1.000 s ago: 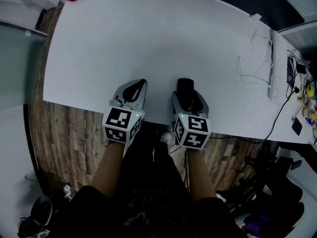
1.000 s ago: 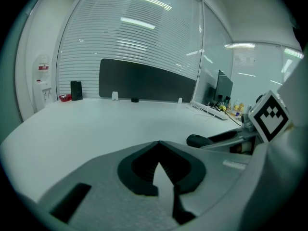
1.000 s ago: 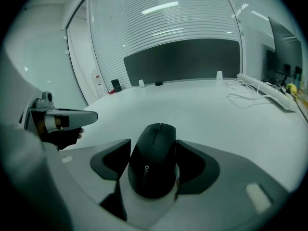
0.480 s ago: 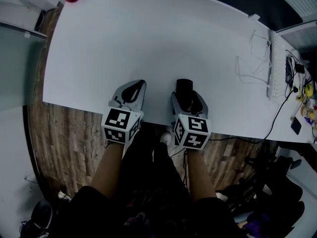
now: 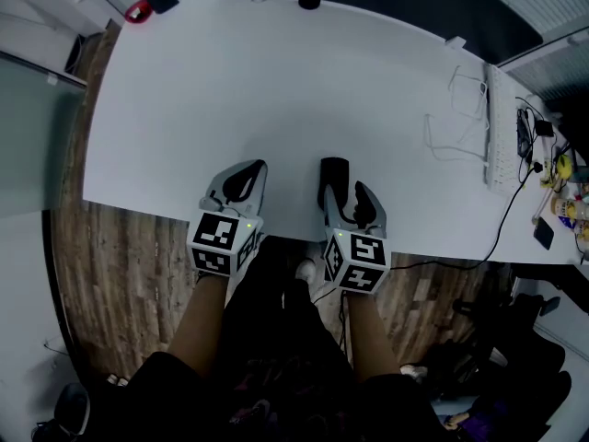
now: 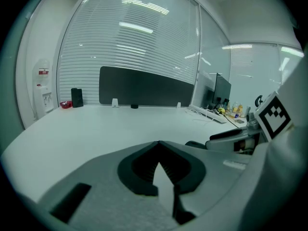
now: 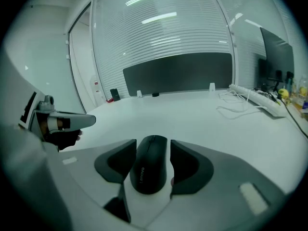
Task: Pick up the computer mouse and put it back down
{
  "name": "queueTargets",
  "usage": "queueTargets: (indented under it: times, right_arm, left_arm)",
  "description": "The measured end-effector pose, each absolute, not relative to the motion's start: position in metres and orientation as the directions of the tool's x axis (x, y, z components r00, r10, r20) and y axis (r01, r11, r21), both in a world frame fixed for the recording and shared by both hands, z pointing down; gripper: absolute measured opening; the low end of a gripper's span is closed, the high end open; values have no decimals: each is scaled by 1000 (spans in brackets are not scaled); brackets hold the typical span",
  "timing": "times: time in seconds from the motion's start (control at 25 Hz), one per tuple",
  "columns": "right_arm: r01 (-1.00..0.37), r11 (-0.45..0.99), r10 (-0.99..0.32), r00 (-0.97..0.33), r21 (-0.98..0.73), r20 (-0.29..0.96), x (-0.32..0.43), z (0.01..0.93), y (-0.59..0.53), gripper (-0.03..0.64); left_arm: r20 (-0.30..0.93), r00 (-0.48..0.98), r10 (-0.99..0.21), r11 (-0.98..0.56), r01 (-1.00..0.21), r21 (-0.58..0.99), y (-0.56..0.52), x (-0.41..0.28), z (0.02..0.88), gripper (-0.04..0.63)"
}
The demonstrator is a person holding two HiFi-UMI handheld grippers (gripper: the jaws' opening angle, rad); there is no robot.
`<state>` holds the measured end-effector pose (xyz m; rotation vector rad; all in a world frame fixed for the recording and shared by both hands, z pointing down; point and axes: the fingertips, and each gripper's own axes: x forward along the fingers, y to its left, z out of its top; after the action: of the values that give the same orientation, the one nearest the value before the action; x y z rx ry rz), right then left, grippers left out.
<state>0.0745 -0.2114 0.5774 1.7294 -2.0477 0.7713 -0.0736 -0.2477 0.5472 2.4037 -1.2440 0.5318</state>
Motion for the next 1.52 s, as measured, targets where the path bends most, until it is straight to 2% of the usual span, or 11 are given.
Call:
queueTargets:
  times: [0.32,0.76,1.52]
  right_arm:
    - [-987,71,-850,-135,-142,508,88,535,-198,99]
    - [-993,76,-919,-105,-92,380,93,469,-170,6]
    - [-989,144,-972,-150,-45,183,103,377,-113,6]
  left_arm:
    - [453,538,-711,-545,-828,130,-232,-69,516,1]
    - [371,545,-751,-558,-826,84,-199,-62,463,0]
    - [228,535,-814,-551,-835,-7,-139,-43,380,0]
